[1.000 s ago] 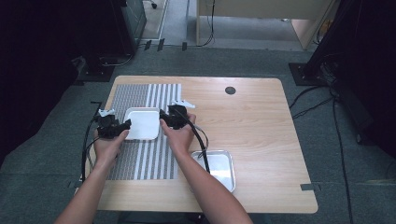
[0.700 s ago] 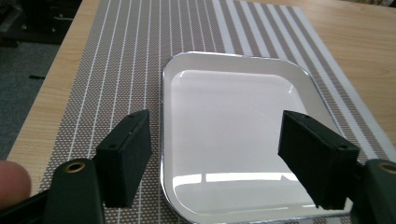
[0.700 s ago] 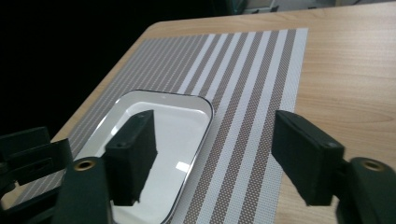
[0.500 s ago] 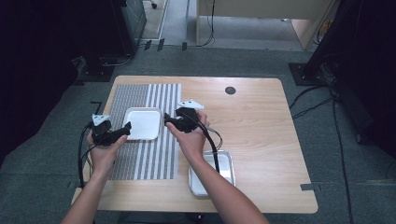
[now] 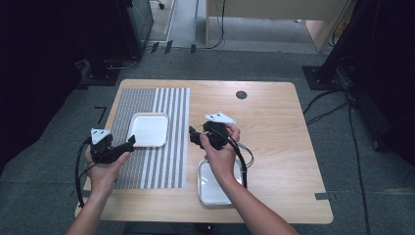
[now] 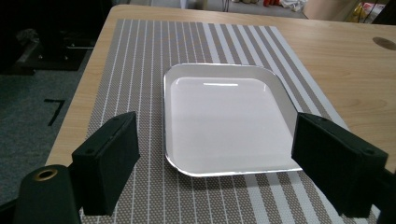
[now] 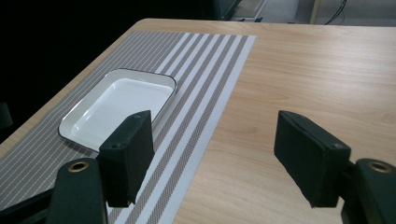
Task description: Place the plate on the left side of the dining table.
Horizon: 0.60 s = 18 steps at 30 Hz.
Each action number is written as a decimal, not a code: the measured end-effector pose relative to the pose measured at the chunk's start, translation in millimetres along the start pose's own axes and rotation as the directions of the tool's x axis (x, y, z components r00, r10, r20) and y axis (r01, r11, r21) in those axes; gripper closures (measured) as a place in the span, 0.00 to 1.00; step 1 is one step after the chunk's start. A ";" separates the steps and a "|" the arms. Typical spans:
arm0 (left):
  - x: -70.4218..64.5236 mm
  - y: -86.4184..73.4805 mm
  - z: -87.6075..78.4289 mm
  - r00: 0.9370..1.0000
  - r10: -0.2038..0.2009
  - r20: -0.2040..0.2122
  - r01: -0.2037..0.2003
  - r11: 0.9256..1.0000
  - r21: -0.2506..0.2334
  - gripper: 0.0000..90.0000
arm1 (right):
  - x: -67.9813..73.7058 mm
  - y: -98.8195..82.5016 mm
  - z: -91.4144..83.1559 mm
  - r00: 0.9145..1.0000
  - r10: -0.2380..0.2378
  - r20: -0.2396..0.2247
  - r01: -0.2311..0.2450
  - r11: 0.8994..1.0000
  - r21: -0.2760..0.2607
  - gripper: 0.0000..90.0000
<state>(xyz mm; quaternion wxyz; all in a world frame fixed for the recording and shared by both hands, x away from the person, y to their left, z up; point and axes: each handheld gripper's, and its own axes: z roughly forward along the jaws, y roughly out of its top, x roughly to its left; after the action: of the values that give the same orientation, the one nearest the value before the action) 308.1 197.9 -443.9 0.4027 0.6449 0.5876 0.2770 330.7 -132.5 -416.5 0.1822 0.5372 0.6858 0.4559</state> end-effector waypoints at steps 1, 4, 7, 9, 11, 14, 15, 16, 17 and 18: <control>-0.5 -0.9 -2.3 1.000 0.002 0.007 -0.002 1.000 0.001 0.17 | -2.3 -0.6 -4.4 1.000 -0.001 -0.001 0.001 1.000 -0.003 0.32; -2.4 -3.6 -12.6 1.000 0.004 0.018 -0.004 1.000 -0.012 0.16 | -12.1 -3.1 -22.3 1.000 -0.007 0.020 0.007 1.000 -0.002 0.32; -4.6 -5.3 -17.8 1.000 0.009 0.027 -0.008 1.000 -0.018 0.16 | -17.6 -6.1 -31.3 0.999 -0.016 0.036 0.016 1.000 -0.004 0.32; -7.7 -7.4 -22.3 0.999 0.015 0.031 -0.014 1.000 -0.022 0.16 | -22.0 -9.3 -37.6 0.999 -0.023 0.042 0.024 1.000 -0.009 0.32; -10.5 -9.8 -27.3 0.999 0.013 0.041 -0.012 1.000 -0.029 0.16 | -26.9 -13.6 -44.8 0.998 -0.031 0.054 0.032 0.999 -0.015 0.32; -15.6 -16.1 -35.0 0.999 0.019 0.044 -0.017 0.999 -0.043 0.16 | -37.3 -23.4 -59.7 0.996 -0.040 0.079 0.042 0.999 -0.025 0.32; -15.6 -16.1 -35.0 0.999 0.019 0.044 -0.017 0.999 -0.043 0.16 | -37.3 -23.4 -59.7 0.996 -0.040 0.079 0.042 0.999 -0.025 0.32; -16.5 -19.8 -38.0 0.998 0.018 0.060 -0.015 0.999 -0.041 0.16 | -42.2 -27.3 -65.9 0.996 -0.035 0.084 0.037 0.999 -0.027 0.32; -16.4 -21.9 -39.9 0.998 0.011 0.063 -0.008 0.999 -0.045 0.16 | -45.3 -29.6 -69.6 0.996 -0.033 0.089 0.036 0.999 -0.030 0.32; -16.4 -21.9 -39.9 0.998 0.011 0.063 -0.008 0.999 -0.045 0.16 | -45.3 -29.6 -69.6 0.996 -0.033 0.089 0.036 0.999 -0.030 0.32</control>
<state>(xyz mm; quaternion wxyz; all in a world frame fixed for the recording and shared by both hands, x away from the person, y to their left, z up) 260.7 189.2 -439.6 0.4340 0.6469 0.5653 0.2714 278.5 -203.5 -415.6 0.2285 0.5420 0.6790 0.4393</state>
